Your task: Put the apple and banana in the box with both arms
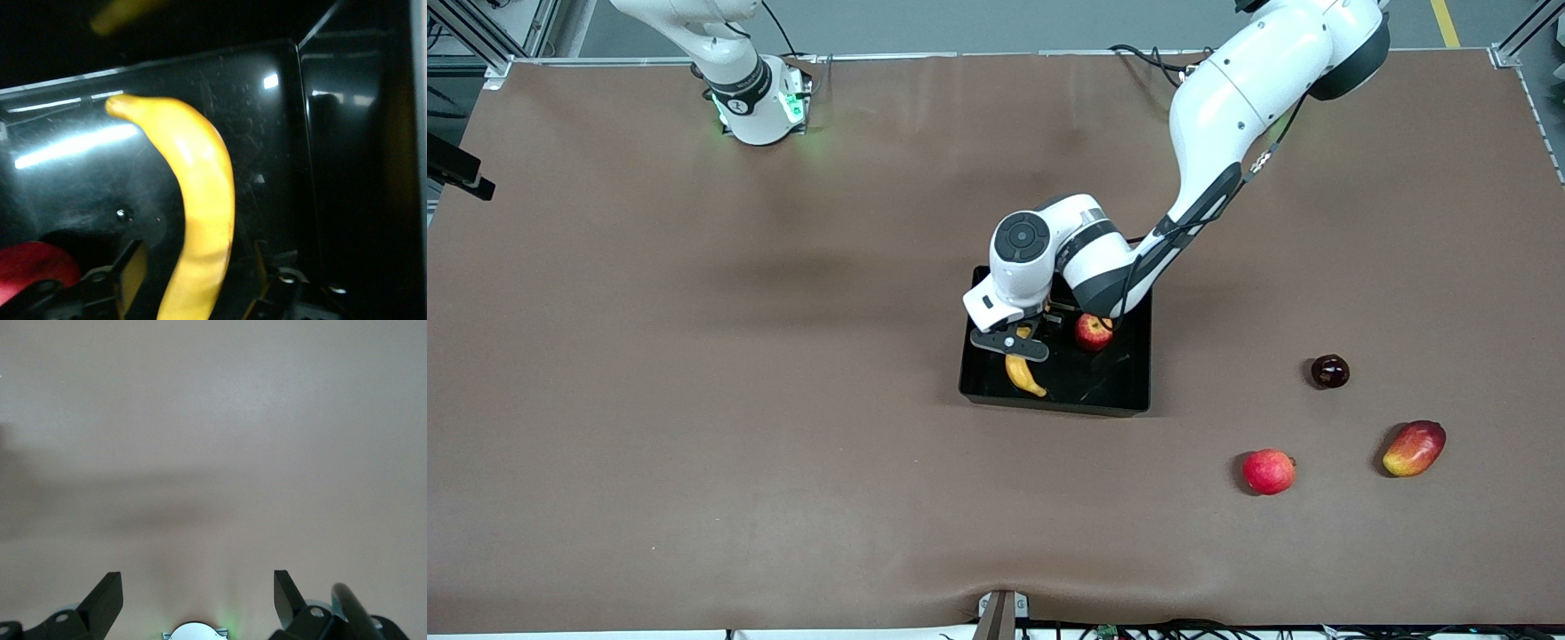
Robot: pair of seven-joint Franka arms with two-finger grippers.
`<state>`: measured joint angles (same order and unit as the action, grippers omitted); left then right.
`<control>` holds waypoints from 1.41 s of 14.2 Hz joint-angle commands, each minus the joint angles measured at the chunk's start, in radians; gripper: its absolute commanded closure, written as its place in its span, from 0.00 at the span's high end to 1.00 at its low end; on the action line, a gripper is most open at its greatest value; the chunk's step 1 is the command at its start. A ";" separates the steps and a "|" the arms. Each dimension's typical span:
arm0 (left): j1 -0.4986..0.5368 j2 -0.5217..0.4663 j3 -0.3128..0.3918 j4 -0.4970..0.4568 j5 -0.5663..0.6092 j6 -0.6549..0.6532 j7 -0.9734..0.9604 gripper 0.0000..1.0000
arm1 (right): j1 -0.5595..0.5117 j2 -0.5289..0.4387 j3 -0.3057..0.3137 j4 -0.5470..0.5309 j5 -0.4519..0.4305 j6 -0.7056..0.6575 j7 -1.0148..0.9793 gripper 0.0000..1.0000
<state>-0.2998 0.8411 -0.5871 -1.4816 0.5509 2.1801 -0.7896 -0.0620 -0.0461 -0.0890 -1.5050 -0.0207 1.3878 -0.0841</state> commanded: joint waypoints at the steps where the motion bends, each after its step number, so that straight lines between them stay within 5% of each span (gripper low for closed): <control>1: 0.034 -0.104 -0.010 0.004 0.006 -0.090 -0.022 1.00 | -0.032 0.003 0.012 0.006 0.013 -0.009 -0.009 1.00; 8: 0.261 -0.459 -0.010 0.004 -0.115 -0.293 -0.013 1.00 | -0.033 0.003 0.012 0.006 0.015 -0.009 -0.009 1.00; 13: 0.361 -0.580 -0.010 0.004 -0.147 -0.388 0.041 1.00 | -0.033 0.003 0.012 0.005 0.015 -0.009 -0.009 1.00; 16: 0.454 -0.661 -0.004 0.004 -0.300 -0.431 0.085 1.00 | -0.035 0.003 0.012 0.005 0.015 -0.009 -0.009 1.00; 17: 0.453 -0.694 0.021 -0.005 -0.340 -0.434 0.126 1.00 | -0.036 0.003 0.012 0.005 0.019 -0.009 -0.009 1.00; 20: 0.360 -0.758 0.235 -0.014 -0.382 -0.517 0.437 1.00 | -0.038 0.002 0.012 0.000 0.022 -0.009 -0.009 1.00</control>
<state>0.1102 0.1517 -0.4682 -1.4519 0.2044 1.6969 -0.5151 -0.0712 -0.0450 -0.0902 -1.5070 -0.0190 1.3872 -0.0841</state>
